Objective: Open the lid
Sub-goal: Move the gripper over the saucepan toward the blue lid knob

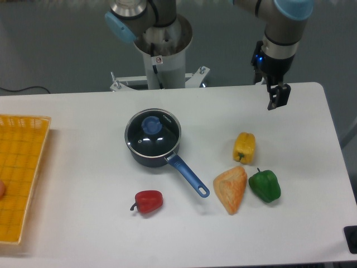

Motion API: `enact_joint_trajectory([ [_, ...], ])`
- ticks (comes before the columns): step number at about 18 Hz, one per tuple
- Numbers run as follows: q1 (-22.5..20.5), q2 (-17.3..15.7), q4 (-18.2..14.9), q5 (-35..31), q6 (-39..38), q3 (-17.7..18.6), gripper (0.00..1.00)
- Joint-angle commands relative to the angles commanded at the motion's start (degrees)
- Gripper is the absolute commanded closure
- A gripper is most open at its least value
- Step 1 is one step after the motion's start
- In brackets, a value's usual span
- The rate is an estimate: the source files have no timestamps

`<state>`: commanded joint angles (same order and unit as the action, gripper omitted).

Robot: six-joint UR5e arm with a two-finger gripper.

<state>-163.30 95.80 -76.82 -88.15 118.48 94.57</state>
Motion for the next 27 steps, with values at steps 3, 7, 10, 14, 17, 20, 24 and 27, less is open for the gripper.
enact_joint_trajectory([
  [3, 0.00, -0.26, 0.09, -0.17, 0.00, 0.35, 0.00],
  [7, 0.52, -0.26, 0.09, -0.35, -2.71, 0.26, 0.00],
  [10, 2.55, -0.17, 0.44, -0.09, -6.49, 2.10, 0.00],
  [14, 3.42, 0.00, 1.05, 0.44, -13.61, 3.34, 0.00],
  [17, 4.31, 0.18, 1.05, 2.10, -14.68, 4.83, 0.00],
  [20, 4.66, -0.44, 1.23, 3.16, -17.22, 6.67, 0.00],
  [24, 8.69, -1.40, 4.29, 2.73, -22.05, 8.43, 0.00],
  [27, 11.95, -2.54, 9.13, 2.64, -27.75, 11.68, 0.00],
])
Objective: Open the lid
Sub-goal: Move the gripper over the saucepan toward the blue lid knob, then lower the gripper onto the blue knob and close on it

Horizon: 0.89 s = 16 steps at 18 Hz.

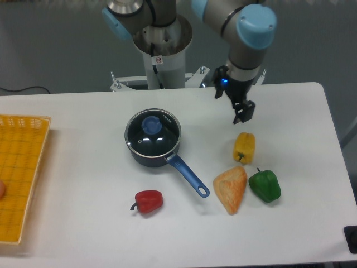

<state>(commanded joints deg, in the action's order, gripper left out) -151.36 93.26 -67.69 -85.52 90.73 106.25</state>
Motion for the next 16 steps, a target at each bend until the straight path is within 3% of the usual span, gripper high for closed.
enact_joint_trajectory([
  [4, 4.39, -0.80, 1.16, -0.26, -6.95, 1.50, 0.00],
  [9, 11.25, -0.62, 3.18, -5.36, -15.12, 2.73, 0.00],
  [16, 17.40, -0.01, 3.70, -7.98, -19.62, 3.61, 0.00],
])
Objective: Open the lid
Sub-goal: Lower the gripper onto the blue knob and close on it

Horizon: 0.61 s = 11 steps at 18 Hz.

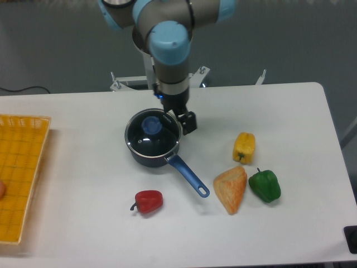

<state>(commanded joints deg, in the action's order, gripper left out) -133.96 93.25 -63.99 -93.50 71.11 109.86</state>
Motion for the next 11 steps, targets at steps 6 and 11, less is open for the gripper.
enact_joint_trajectory([
  [6, 4.66, 2.02, 1.40, -2.21, -3.96, 0.87, 0.00],
  [11, 5.46, 2.20, 4.75, -2.83, -3.87, 3.08, 0.00],
])
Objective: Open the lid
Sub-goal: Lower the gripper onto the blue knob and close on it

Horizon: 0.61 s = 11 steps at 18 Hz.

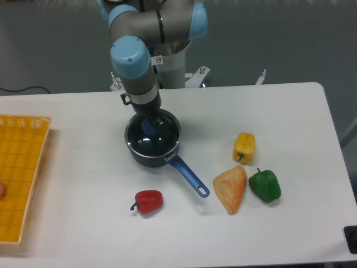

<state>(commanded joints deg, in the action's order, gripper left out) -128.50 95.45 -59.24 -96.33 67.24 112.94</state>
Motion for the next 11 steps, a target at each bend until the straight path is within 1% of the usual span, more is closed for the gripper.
enact_joint_trajectory([
  [7, 0.09, 0.26, 0.00, 0.09, 0.09, 0.44, 0.00],
  [11, 0.09, 1.49, 0.00, 0.17, 0.00, 0.79, 0.00],
])
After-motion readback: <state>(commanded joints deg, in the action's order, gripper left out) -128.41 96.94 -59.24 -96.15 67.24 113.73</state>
